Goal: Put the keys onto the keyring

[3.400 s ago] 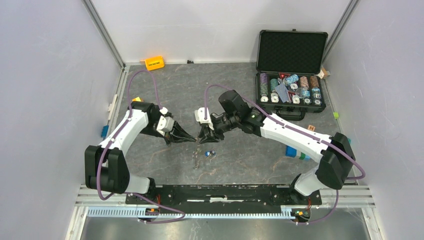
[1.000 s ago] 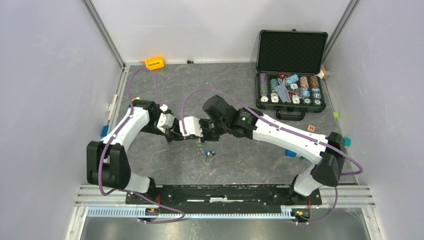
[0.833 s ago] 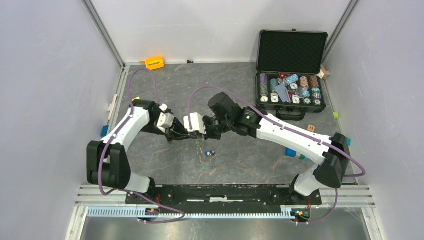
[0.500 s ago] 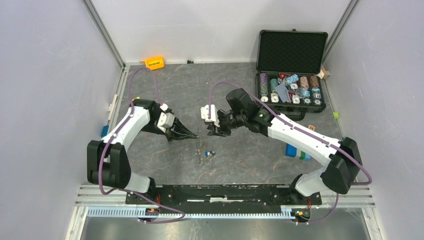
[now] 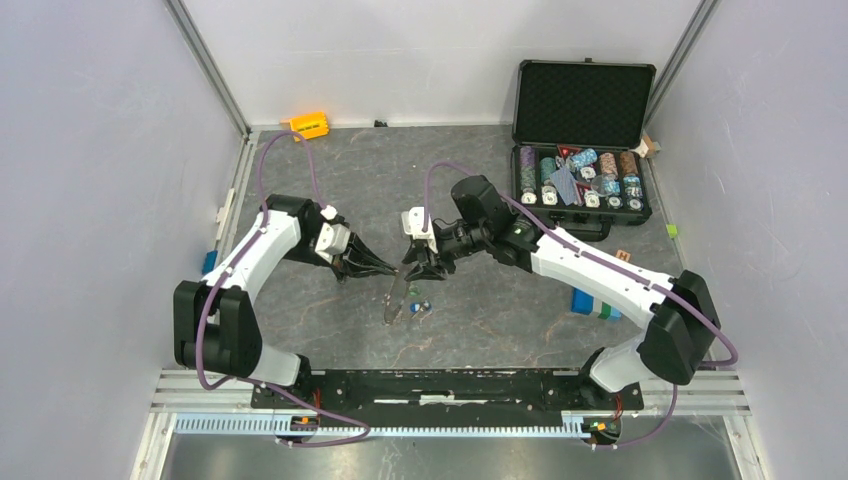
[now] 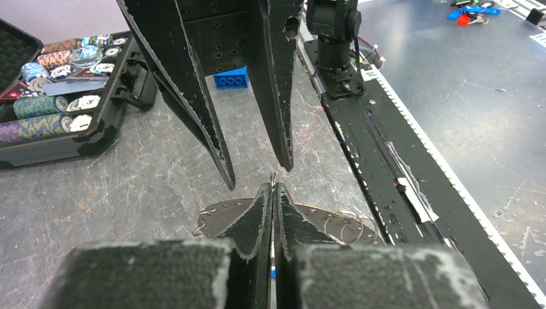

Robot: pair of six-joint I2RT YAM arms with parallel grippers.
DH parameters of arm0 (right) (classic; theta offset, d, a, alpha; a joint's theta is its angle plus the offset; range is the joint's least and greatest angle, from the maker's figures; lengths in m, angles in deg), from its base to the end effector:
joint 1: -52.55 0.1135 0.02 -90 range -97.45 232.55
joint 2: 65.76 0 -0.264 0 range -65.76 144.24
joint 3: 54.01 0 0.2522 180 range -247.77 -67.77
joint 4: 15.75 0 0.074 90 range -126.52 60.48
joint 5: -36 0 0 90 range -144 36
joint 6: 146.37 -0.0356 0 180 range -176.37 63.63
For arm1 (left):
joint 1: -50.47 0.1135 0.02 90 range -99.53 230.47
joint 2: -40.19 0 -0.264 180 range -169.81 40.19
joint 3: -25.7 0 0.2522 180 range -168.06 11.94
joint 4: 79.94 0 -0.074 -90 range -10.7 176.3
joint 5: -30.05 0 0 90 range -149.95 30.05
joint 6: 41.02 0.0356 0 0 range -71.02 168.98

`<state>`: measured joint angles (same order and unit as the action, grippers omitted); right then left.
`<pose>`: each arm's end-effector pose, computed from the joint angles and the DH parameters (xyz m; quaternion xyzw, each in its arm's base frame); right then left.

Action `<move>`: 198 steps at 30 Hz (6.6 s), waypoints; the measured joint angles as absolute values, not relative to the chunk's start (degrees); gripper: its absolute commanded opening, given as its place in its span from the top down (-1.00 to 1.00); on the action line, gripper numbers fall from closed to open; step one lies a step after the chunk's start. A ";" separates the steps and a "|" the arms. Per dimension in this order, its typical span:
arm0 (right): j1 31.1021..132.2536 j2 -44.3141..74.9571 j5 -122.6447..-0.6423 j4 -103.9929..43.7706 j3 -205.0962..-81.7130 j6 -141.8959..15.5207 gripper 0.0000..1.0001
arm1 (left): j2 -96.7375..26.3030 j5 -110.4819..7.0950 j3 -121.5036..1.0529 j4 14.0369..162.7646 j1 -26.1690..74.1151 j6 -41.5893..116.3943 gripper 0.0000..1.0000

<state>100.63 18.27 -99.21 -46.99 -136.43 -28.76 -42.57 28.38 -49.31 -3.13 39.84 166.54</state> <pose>0.2003 0.2608 0.3152 -0.6426 0.5274 0.4106 0.3746 0.1996 -0.0737 0.2713 0.5792 0.4221 -0.5126 0.4729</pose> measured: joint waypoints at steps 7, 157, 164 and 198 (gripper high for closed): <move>101.35 18.71 -99.02 -45.59 -136.43 -30.33 0.35 | -42.57 28.38 -49.31 -3.15 39.84 166.54 0.96; 97.76 17.37 -94.30 -53.48 -140.72 -21.98 0.34 | -42.51 10.33 -68.94 39.58 42.46 99.42 0.96; 96.30 16.56 -94.27 -51.89 -140.72 -23.86 0.35 | -33.04 5.34 -40.70 99.44 41.70 50.13 0.96; 94.07 7.43 -102.86 -51.78 -134.29 -23.69 0.44 | -32.61 6.24 -12.81 170.02 31.69 16.25 0.96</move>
